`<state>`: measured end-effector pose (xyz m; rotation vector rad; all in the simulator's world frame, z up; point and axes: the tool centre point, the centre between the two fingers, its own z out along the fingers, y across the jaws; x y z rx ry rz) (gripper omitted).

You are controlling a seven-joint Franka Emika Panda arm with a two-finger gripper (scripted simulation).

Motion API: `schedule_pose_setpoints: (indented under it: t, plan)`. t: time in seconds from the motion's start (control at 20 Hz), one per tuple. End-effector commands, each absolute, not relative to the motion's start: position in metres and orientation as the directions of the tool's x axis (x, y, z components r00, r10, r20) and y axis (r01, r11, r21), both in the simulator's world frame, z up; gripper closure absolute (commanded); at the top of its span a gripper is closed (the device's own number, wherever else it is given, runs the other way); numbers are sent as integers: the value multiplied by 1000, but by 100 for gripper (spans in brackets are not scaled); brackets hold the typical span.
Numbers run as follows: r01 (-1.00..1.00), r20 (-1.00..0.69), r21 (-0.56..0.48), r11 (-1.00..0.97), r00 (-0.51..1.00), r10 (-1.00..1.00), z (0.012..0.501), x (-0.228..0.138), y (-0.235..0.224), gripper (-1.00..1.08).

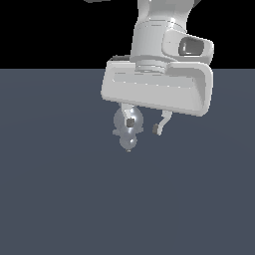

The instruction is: Turn on the faucet by rotating a designated handle.

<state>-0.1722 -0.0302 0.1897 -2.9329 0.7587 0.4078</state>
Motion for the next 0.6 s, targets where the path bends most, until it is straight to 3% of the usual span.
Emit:
schedule_pose_setpoints:
  t: [0.0, 0.05, 0.1, 0.15, 0.2, 0.25, 0.3, 0.35, 0.4, 0.45, 0.5, 0.55]
  plan:
    - [-513, -216, 2, -858, 838, -502, 183, -143, -60, -34]
    - [-540, -282, 50, -840, 799, -531, 146, -175, -54, -44]
    - [-613, -320, 58, -788, 736, -597, 133, -191, -53, 25]
    - [-636, -332, 62, -769, 714, -617, 128, -193, -65, 25]
    - [-580, -282, 20, -814, 778, -561, 132, -141, -11, -8]
    - [-563, -267, 9, -826, 795, -545, 139, -143, -4, -8]
    - [-526, -250, -16, -850, 826, -506, 136, -129, 31, 85]
    - [-559, -244, -26, -829, 808, -537, 136, -122, 42, 59]
    - [-586, -253, -28, -810, 788, -562, 129, -123, 57, -58]
    - [-645, -263, -24, -764, 741, -617, 120, -122, 53, -31]
    - [-715, -274, -15, -699, 675, -685, 110, -123, 39, -37]
    - [-745, -281, 11, -666, 637, -718, 100, -130, 22, -56]
